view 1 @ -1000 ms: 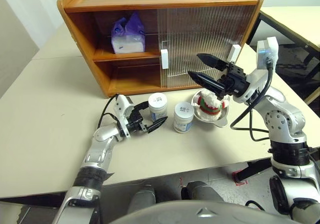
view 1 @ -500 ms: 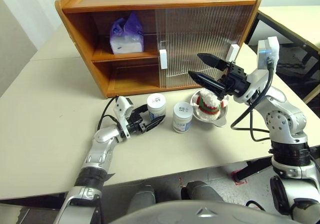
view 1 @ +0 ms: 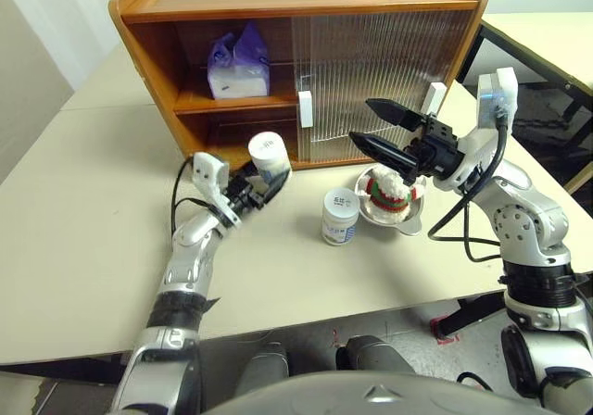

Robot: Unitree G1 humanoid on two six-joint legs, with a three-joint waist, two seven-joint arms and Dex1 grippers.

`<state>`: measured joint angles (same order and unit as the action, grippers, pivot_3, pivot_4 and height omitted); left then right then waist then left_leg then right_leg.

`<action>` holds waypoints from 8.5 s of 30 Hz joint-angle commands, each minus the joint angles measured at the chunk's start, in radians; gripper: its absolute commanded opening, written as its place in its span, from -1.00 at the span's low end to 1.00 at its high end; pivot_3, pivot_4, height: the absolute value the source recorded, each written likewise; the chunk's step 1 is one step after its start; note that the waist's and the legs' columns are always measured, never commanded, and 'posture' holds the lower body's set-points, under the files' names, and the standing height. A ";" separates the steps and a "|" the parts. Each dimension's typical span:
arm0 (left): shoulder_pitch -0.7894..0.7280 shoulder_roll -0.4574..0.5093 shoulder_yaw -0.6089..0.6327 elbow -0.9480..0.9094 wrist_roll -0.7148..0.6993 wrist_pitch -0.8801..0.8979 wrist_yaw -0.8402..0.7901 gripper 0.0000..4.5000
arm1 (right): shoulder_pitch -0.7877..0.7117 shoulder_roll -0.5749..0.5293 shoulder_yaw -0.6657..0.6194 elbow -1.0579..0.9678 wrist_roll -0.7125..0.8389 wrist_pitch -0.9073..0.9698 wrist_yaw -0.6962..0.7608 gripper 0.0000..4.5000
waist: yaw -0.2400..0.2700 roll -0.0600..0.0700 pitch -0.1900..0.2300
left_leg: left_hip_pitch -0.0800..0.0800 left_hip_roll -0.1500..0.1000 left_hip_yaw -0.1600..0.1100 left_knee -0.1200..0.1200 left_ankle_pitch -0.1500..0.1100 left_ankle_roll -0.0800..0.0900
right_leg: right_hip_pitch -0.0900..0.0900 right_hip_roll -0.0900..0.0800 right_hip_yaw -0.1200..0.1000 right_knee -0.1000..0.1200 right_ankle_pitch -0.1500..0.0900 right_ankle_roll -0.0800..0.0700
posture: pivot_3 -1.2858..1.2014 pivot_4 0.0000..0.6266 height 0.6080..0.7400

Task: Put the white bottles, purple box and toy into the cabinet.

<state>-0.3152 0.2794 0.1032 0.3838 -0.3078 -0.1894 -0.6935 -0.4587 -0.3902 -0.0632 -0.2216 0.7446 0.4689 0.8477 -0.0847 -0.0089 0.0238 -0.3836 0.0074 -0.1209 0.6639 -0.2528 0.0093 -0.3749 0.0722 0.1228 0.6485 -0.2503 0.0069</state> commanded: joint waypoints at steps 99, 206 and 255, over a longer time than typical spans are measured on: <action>-0.224 -0.092 0.091 0.361 0.221 -0.097 0.760 -0.98 | 0.015 -0.018 -0.010 -0.029 0.003 0.012 -0.019 1.00 | -0.024 -0.003 0.003 | 0.002 -0.016 0.000 0.005 0.000 0.002 | 0.012 -0.001 0.002 -0.016 0.003 0.009 | -0.11 -0.92 1.00; 0.006 0.050 -0.271 -0.029 0.017 0.060 -0.499 0.99 | 0.011 -0.024 -0.008 -0.038 0.005 0.016 -0.027 1.00 | -0.026 0.007 -0.004 | -0.018 0.001 -0.005 0.000 0.001 0.005 | -0.013 0.000 0.000 -0.014 0.018 -0.006 | -0.12 -0.91 1.00; 0.055 0.068 -0.099 -0.068 -0.020 0.093 -0.278 0.36 | 0.009 -0.012 -0.002 -0.030 -0.003 0.002 -0.030 1.00 | -0.044 0.007 -0.004 | -0.018 0.001 -0.004 0.001 0.002 0.005 | -0.012 0.000 0.001 -0.015 0.016 0.004 | -0.11 -0.90 1.00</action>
<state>-0.2644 0.3388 -0.0171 0.3485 -0.3146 -0.1040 -0.9868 -0.4439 -0.4032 -0.0644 -0.2584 0.7475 0.4783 0.8110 -0.1292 -0.0018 0.0201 -0.4018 0.0081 -0.1254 0.6646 -0.2508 0.0146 -0.3869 0.0718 0.1241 0.6333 -0.2332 0.0094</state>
